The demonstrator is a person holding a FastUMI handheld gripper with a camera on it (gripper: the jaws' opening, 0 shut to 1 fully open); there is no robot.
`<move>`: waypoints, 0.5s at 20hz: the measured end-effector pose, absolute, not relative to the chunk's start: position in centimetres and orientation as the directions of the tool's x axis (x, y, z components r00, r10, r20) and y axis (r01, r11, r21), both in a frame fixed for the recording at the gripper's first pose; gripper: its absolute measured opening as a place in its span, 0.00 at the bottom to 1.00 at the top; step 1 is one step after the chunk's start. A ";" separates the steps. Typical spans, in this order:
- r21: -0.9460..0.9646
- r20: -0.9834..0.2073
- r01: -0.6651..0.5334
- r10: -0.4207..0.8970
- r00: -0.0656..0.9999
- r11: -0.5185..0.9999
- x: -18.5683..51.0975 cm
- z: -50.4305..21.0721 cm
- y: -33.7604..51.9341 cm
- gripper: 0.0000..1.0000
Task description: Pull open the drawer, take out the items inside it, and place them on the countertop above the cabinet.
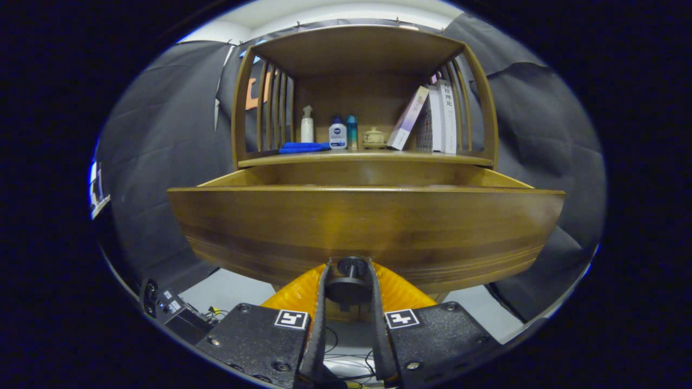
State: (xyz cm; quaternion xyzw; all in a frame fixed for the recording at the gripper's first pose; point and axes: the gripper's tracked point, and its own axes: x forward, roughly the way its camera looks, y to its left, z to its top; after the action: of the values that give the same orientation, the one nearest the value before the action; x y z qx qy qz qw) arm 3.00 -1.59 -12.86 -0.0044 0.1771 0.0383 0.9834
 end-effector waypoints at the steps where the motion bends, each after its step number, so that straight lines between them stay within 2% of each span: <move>1: 0.002 -0.352 -0.079 0.075 0.933 0.997 2.6 -12.9 -1.5 0.39; 10: 0.013 -0.373 -0.106 0.103 0.922 0.994 0.7 -13.1 -1.2 0.39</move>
State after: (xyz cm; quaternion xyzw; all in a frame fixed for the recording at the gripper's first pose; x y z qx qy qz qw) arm 0.71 -1.22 -13.09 -0.0035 0.1898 0.0532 0.9804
